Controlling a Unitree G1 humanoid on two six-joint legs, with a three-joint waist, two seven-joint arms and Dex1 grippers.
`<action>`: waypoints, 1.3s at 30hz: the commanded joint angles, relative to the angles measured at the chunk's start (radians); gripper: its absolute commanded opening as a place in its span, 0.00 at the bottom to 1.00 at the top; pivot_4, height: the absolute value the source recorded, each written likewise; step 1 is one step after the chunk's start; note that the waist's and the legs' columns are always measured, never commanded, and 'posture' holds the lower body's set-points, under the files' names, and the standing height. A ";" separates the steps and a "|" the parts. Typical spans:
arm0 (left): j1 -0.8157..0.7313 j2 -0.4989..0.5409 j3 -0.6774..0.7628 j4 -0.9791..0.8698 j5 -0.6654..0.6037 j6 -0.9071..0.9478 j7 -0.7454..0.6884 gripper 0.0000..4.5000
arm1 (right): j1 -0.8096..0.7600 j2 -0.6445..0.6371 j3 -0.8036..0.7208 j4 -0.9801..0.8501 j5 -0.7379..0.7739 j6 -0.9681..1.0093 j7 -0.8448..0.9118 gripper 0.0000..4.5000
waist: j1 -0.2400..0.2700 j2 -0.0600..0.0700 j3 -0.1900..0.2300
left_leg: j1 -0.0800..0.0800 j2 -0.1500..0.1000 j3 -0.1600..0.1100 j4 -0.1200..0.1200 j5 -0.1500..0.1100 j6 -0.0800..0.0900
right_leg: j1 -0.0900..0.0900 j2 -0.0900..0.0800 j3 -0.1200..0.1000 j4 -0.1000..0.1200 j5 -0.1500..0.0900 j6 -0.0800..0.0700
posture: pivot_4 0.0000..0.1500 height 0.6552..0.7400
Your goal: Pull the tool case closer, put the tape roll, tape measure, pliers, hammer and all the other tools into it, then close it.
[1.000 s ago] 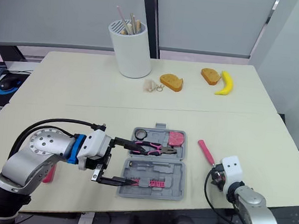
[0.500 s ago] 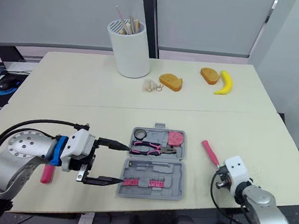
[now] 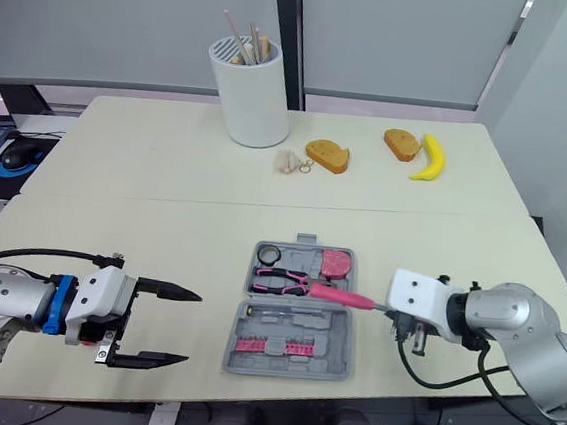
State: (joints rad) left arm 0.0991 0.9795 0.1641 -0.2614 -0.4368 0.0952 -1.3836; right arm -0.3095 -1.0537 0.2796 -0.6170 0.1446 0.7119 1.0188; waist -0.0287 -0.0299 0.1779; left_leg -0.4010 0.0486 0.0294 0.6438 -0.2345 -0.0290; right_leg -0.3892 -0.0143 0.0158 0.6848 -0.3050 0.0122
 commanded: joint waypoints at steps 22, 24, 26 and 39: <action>-0.001 0.013 -0.028 0.008 0.066 -0.040 0.003 1.00 | -0.359 0.374 0.444 0.232 -0.192 0.114 0.037 0.05 | 0.000 -0.001 0.000 | 0.000 0.000 0.000 0.001 0.000 0.000 | 0.000 -0.001 -0.001 0.001 0.003 -0.004 | 1.00 0.89; -0.003 0.012 -0.032 0.004 0.068 -0.037 0.006 1.00 | -0.356 0.390 0.453 0.260 -0.206 0.100 0.028 0.05 | 0.000 -0.001 0.000 | 0.000 0.000 0.000 0.001 0.000 0.000 | -0.001 -0.001 -0.001 0.002 0.003 -0.004 | 1.00 0.89; -0.006 0.012 -0.035 -0.001 0.067 -0.034 0.009 1.00 | -0.346 0.395 0.469 0.278 -0.224 0.076 0.029 0.05 | 0.000 -0.001 0.000 | 0.000 0.000 0.000 0.001 0.000 0.000 | -0.001 0.000 -0.001 0.003 0.003 -0.004 | 1.00 0.89; -0.013 0.012 -0.073 -0.008 0.084 -0.043 0.020 1.00 | -0.313 0.451 0.475 0.355 -0.274 0.011 0.005 0.05 | 0.000 -0.001 0.000 | 0.000 0.000 0.000 0.001 0.000 0.000 | -0.001 0.000 -0.001 0.004 0.003 -0.004 | 1.00 0.89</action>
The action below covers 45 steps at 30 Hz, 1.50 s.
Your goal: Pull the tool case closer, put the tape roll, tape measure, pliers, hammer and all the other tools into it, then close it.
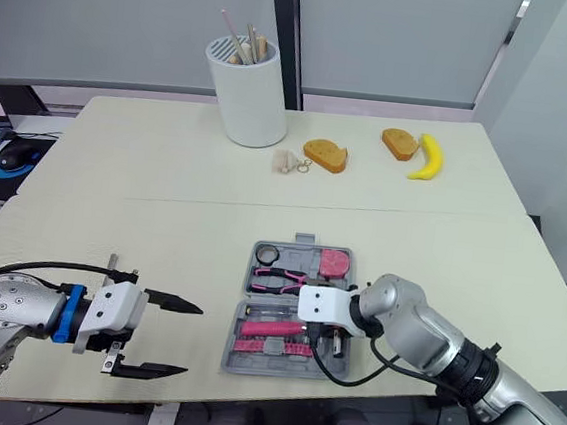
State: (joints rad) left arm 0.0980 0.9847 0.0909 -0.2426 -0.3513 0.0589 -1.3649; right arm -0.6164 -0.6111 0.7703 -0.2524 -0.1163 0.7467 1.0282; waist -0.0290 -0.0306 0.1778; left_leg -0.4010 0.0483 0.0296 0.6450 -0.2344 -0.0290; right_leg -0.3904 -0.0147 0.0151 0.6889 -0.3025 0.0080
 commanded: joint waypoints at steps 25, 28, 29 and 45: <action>-0.014 0.005 -0.011 -0.023 -0.002 -0.008 0.016 1.00 | 0.014 0.055 -0.175 -0.044 0.098 -0.155 0.054 0.34 | -0.001 -0.001 0.000 | 0.001 0.000 0.000 0.000 0.000 0.000 | 0.000 0.000 0.000 0.000 0.000 0.000 | 1.00 0.89; -0.010 0.005 -0.007 -0.025 -0.006 -0.009 0.015 1.00 | 0.039 0.087 -0.155 -0.003 0.077 -0.193 0.026 0.18 | 0.000 -0.001 0.000 | 0.000 0.000 0.000 0.000 0.000 0.000 | 0.000 0.000 0.000 0.000 0.000 0.000 | 1.00 0.89; -0.010 0.005 -0.006 -0.026 -0.007 -0.009 0.015 1.00 | 0.046 0.090 -0.142 0.014 0.060 -0.217 0.020 0.12 | 0.000 -0.001 0.000 | 0.000 0.000 0.000 0.000 0.000 0.000 | 0.000 0.000 0.000 0.000 0.000 0.000 | 1.00 0.89; -0.013 0.002 -0.007 -0.021 -0.005 -0.014 0.019 1.00 | 0.063 0.165 -0.060 0.205 -0.057 -0.307 0.001 0.00 | 0.000 -0.001 0.000 | 0.001 0.000 0.000 0.000 0.000 0.000 | 0.000 0.000 0.000 0.001 0.000 0.000 | 1.00 0.89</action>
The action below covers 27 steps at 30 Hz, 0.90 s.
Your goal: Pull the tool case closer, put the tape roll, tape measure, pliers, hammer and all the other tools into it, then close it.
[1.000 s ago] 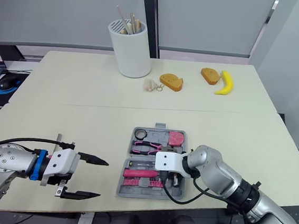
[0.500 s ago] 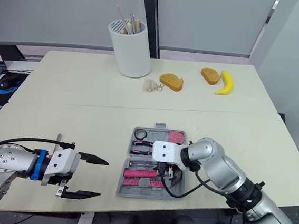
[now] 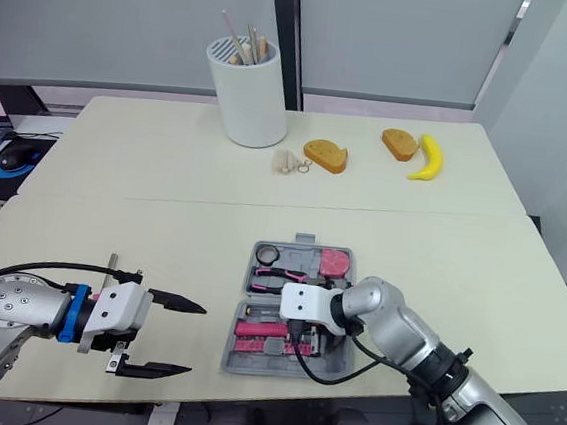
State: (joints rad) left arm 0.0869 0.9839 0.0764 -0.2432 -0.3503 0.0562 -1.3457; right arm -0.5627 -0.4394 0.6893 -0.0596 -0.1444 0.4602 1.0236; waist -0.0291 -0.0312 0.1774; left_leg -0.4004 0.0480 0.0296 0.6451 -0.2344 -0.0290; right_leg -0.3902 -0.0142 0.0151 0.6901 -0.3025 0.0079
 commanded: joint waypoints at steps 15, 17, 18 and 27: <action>-0.003 -0.029 0.041 0.000 -0.024 0.002 0.053 1.00 | 0.062 -0.003 -0.052 -0.043 -0.083 -0.150 -0.042 0.00 | 0.000 -0.004 -0.003 | 0.001 0.000 0.000 0.000 0.000 0.000 | 0.001 0.000 0.000 0.000 0.000 0.000 | 1.00 0.89; 0.006 -0.042 0.076 0.004 -0.038 0.015 0.083 1.00 | 0.061 0.000 -0.113 -0.107 -0.045 -0.132 -0.044 0.00 | 0.001 -0.004 -0.003 | 0.000 0.000 0.000 0.000 0.000 0.000 | 0.001 0.000 0.000 0.000 0.000 0.000 | 1.00 0.89; 0.016 -0.049 0.102 0.008 -0.052 0.030 0.103 1.00 | 0.064 0.002 -0.156 -0.147 -0.018 -0.115 -0.050 0.00 | 0.001 -0.004 -0.002 | 0.000 0.000 0.000 0.000 0.000 0.000 | 0.000 0.000 0.000 0.000 0.000 0.000 | 1.00 0.89; 0.088 -0.145 0.399 0.128 -0.140 0.209 0.350 1.00 | 0.248 -0.178 -0.591 -0.402 0.147 -0.100 -0.098 0.00 | 0.004 -0.005 -0.003 | 0.000 -0.001 -0.001 0.000 0.000 0.000 | 0.001 -0.004 -0.002 0.000 0.000 0.000 | 1.00 0.89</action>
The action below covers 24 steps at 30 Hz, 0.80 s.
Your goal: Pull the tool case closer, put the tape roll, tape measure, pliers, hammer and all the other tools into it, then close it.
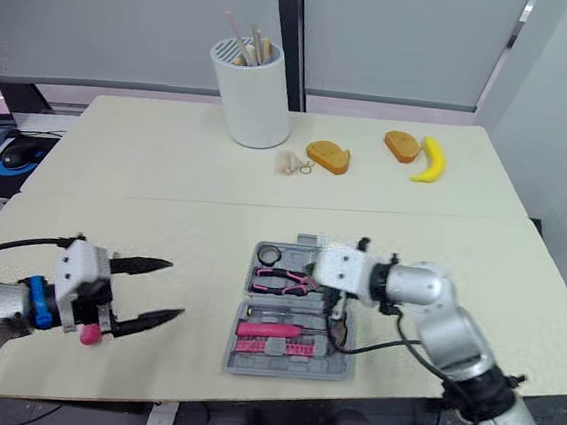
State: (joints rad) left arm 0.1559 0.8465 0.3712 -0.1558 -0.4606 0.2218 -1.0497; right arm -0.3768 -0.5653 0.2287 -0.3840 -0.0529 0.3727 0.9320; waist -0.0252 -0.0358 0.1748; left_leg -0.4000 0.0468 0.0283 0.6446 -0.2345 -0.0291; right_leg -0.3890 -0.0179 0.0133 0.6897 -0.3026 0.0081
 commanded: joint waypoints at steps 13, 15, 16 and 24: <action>0.238 -0.085 0.420 0.344 -0.052 0.150 0.200 1.00 | 0.606 -0.225 -0.648 -0.144 0.298 -0.009 0.092 0.23 | -0.008 -0.002 -0.001 | 0.001 0.001 0.002 -0.002 0.000 0.000 | 0.001 -0.001 0.001 -0.002 0.000 0.000 | 1.00 0.89; 0.276 -0.089 0.429 0.339 -0.052 0.146 0.190 1.00 | 0.687 -0.241 -0.657 -0.132 0.296 -0.053 0.125 0.34 | -0.006 -0.004 -0.002 | 0.001 0.001 0.002 -0.002 -0.001 -0.001 | 0.001 -0.001 0.001 -0.002 0.000 0.000 | 1.00 0.89; 0.291 -0.087 0.428 0.344 -0.048 0.139 0.180 1.00 | 0.722 -0.254 -0.656 -0.119 0.284 -0.090 0.146 0.39 | -0.003 -0.004 -0.002 | 0.001 0.001 0.002 -0.002 -0.001 -0.001 | 0.001 -0.001 0.001 -0.003 0.000 0.000 | 1.00 0.89; 0.342 -0.082 0.415 0.300 -0.065 0.154 0.141 1.00 | 0.761 -0.302 -0.660 -0.038 0.308 -0.167 0.191 0.90 | 0.013 -0.008 -0.007 | 0.006 0.002 0.004 -0.001 -0.001 -0.001 | 0.003 -0.004 -0.001 -0.007 -0.006 -0.001 | 1.00 0.89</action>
State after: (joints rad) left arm 0.4936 0.7486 0.7572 0.1851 -0.5075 0.3722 -0.8987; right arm 0.3981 -0.8511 -0.4017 -0.4216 0.2309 0.2258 1.1150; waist -0.0126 -0.0441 0.1682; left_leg -0.3947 0.0487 0.0320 0.6438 -0.2351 -0.0299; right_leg -0.3863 -0.0216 0.0124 0.6825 -0.3086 0.0067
